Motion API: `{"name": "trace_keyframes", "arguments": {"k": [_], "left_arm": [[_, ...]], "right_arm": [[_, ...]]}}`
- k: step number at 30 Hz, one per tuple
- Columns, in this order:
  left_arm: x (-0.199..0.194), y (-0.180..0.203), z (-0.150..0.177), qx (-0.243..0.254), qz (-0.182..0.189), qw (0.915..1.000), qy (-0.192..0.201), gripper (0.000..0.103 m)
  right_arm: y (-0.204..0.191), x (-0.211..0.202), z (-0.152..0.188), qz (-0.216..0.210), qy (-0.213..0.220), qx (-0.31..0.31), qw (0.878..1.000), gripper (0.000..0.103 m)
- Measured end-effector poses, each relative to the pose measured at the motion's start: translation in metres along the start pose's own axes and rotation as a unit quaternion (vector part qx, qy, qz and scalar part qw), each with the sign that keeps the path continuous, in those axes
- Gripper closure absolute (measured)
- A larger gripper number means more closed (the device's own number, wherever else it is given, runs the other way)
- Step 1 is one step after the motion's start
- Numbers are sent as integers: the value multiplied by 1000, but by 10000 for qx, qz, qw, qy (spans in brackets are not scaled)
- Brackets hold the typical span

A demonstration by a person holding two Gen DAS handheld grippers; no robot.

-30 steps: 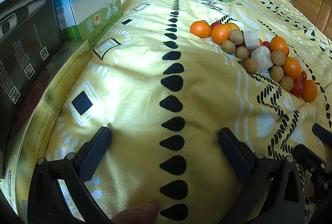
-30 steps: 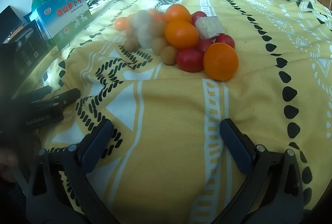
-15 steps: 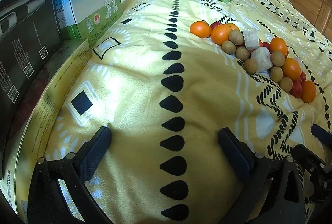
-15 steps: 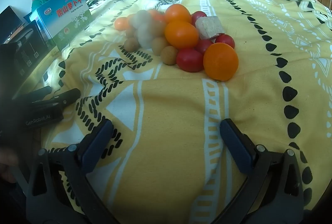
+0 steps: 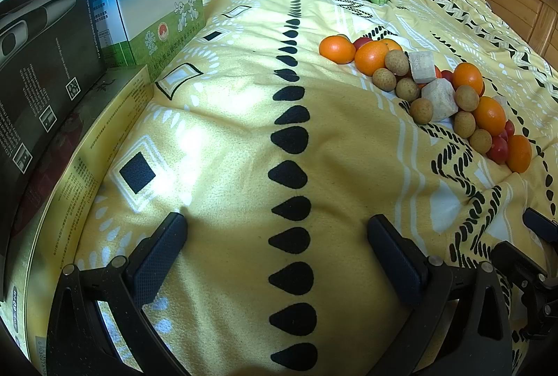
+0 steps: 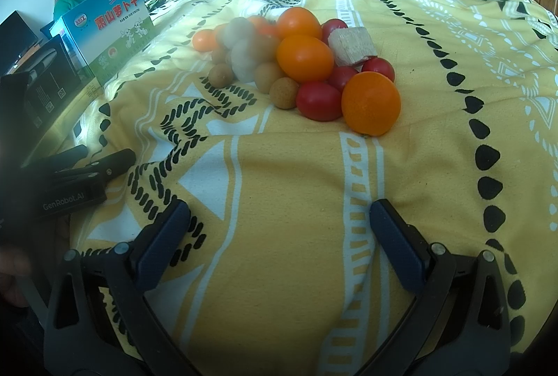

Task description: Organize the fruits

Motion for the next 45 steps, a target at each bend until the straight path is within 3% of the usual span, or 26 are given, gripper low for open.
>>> {"name": "trace_keyframes", "arguments": {"k": [12, 23, 45], "left_arm": [[0, 0, 0, 1, -1, 10000, -2, 0], [-1, 0, 0, 6, 4, 10000, 10, 0], [0, 0, 1, 21, -14, 10000, -6, 0]], "right_arm": [[0, 2, -1, 86, -38, -44, 9999, 0], [-5, 7, 2, 696, -222, -293, 9969, 0], [-7, 9, 2, 768, -266, -326, 9962, 0]]}}
Point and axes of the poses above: each gripper's, at about its wrist camera, not at the fingertips, and x roughly the way its jaws point, y to its right, z to its underside, the point moved 8 cm from there along x, roughly the way its jaws point, and after that the axes turned 3 degrees about z, right-handed, at the moved point
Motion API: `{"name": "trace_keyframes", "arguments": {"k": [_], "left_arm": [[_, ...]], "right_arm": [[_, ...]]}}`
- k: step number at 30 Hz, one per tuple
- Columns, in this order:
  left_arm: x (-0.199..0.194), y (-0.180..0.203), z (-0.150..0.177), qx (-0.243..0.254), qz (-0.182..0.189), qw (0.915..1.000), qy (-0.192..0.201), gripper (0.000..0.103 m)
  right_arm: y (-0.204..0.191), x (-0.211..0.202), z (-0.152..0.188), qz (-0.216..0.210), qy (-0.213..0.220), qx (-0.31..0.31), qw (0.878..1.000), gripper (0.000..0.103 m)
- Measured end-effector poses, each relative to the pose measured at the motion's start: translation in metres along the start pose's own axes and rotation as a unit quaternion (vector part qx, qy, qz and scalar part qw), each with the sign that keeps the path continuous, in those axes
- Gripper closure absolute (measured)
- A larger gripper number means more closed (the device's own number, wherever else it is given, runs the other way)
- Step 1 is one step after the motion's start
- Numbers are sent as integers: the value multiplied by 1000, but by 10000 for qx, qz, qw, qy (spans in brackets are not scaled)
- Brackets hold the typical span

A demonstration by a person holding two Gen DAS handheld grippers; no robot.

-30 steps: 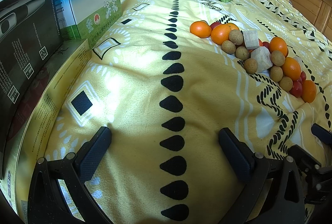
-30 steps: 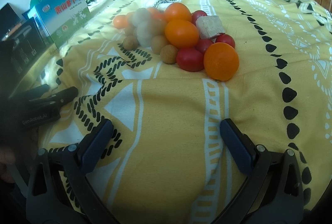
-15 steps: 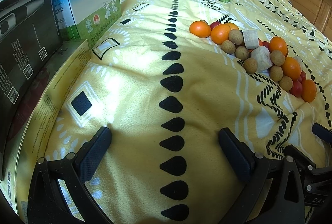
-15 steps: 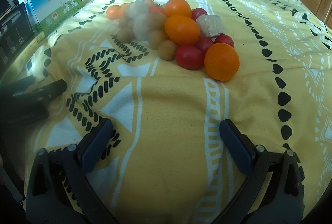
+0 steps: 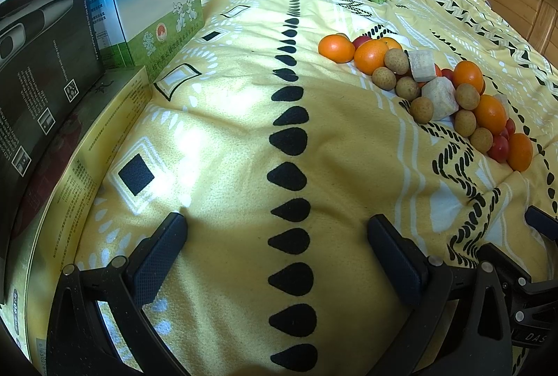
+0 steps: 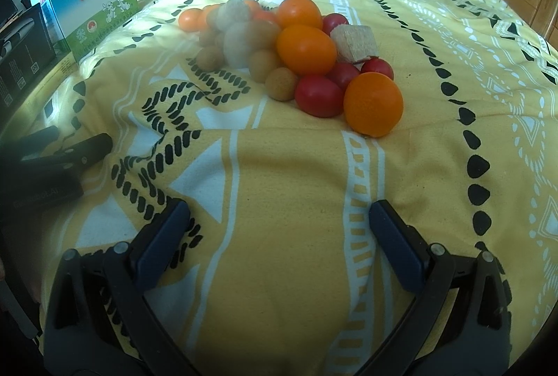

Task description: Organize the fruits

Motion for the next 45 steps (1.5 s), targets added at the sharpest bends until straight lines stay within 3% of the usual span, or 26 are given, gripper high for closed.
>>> {"name": "trace_keyframes", "arguments": {"k": [45], "left_arm": [[1, -1, 0, 26, -35, 10000, -28, 0]], "right_arm": [[-1, -1, 0, -58, 37, 31, 10000, 0]]}}
Point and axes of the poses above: each gripper's, at about its wrist camera, not at the fingertips, and x roughly the way its jaws point, y to its right, z to its underside, the point moved 8 cm from there along x, roughly the way its jaws point, and after that the axes turned 3 degrees about z, right-handed, at the moved point
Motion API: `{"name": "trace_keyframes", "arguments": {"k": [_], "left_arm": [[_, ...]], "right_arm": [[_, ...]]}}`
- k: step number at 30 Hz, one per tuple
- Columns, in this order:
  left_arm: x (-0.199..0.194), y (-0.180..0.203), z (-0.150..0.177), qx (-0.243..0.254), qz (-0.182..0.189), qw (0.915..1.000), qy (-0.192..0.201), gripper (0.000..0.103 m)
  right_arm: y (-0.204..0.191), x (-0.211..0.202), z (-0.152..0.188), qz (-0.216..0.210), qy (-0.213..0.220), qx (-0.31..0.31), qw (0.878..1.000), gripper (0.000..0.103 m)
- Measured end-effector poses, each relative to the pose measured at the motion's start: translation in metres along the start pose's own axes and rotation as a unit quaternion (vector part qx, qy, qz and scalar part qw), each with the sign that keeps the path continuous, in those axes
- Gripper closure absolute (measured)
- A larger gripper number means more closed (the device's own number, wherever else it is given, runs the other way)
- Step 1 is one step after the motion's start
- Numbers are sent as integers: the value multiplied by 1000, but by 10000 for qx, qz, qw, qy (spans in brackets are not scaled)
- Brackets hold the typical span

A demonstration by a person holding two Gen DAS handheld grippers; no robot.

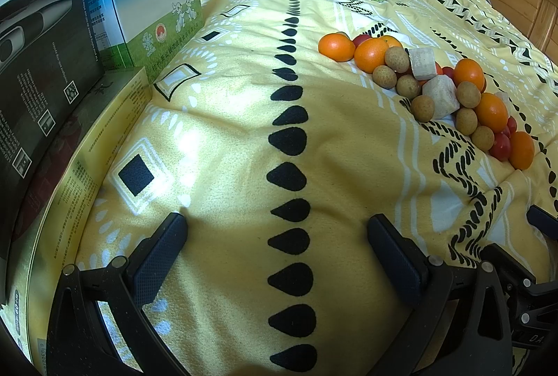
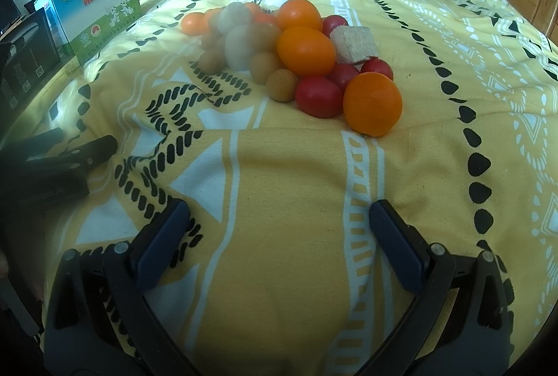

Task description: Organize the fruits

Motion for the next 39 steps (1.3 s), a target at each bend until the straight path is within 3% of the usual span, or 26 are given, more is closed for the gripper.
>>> {"name": "trace_keyframes", "arguments": {"k": [11, 17, 21, 30, 39], "left_arm": [[-1, 1, -1, 35, -81, 9999, -63, 0], [-27, 10, -4, 203, -144, 9988, -416, 0], [-68, 21, -24, 244, -12, 9990, -384, 0], [-170, 36, -79, 121, 445, 9986, 259, 0], [-216, 36, -106, 226, 355, 9963, 747, 0]], "right_arm": [[-1, 0, 0, -35, 20, 14, 10000, 0], [-3, -1, -2, -74, -12, 9, 10000, 0], [-2, 0, -1, -71, -17, 10, 10000, 0], [1, -1, 2, -41, 26, 1, 10000, 0], [1, -2, 2, -31, 39, -10, 10000, 0]]}}
Point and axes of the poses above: each gripper's, at about its wrist camera, not at the fingertips, and x roughly the way its jaws point, y to its right, z to its underside, the point moved 8 cm from there along x, roughly the way its jaws point, and after that the axes turned 3 degrees about z, right-handed, at the moved point
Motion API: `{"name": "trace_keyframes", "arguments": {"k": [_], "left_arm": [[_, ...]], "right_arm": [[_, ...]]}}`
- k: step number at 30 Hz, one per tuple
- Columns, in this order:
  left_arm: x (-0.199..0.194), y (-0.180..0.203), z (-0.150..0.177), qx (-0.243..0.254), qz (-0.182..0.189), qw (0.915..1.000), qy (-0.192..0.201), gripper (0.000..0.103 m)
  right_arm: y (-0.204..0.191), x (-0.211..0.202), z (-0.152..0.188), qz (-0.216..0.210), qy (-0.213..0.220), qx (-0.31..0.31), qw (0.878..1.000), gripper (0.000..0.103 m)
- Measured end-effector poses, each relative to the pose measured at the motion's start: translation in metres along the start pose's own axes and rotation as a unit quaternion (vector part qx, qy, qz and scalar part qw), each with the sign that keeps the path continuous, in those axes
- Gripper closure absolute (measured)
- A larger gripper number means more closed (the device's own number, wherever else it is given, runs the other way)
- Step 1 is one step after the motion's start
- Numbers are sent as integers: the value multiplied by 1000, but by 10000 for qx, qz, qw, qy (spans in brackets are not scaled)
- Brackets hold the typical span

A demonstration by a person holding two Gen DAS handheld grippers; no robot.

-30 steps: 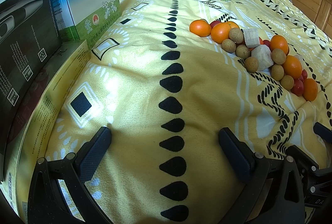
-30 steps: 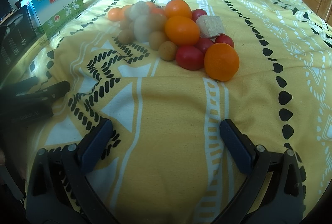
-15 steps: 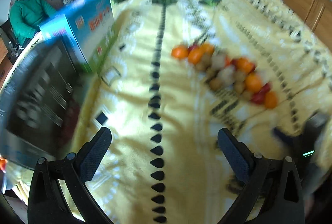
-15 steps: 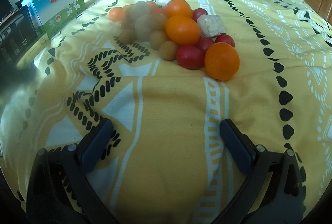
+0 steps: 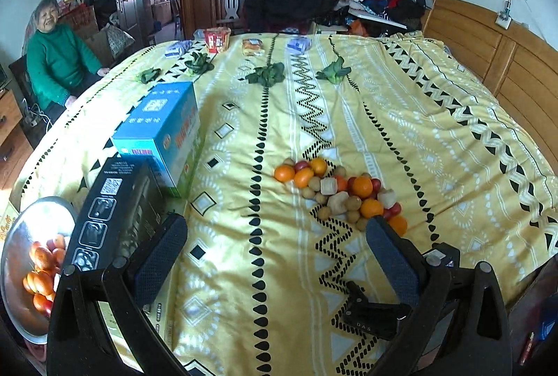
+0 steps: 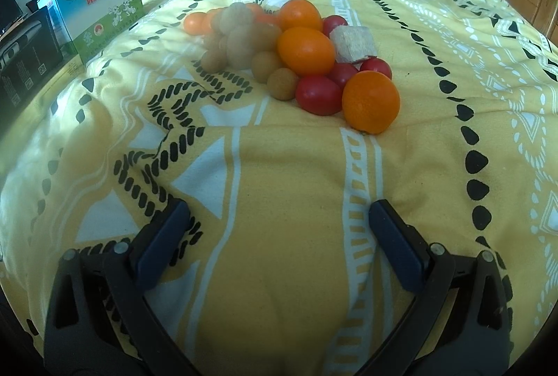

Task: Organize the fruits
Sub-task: 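Pull the left tool back and swing it toward the fruit pile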

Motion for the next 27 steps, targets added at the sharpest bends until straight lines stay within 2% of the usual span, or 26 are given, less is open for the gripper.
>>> {"name": "trace_keyframes", "arguments": {"k": [8, 27], "left_arm": [[-8, -1, -10, -12, 1, 9999, 110, 0], [-1, -3, -11, -19, 24, 10000, 13, 0]], "right_arm": [[0, 0, 0, -2, 2, 2, 10000, 0], [-1, 1, -1, -2, 0, 3, 10000, 0]]}}
Point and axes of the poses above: each gripper's, at about its wrist camera, not at the fingertips, and x roughly the way its jaws point, y to its right, z to its underside, the point moved 8 cm from there along x, roughly the way its jaws point, and after that the axes turned 3 degrees about z, right-handed, at the moved point
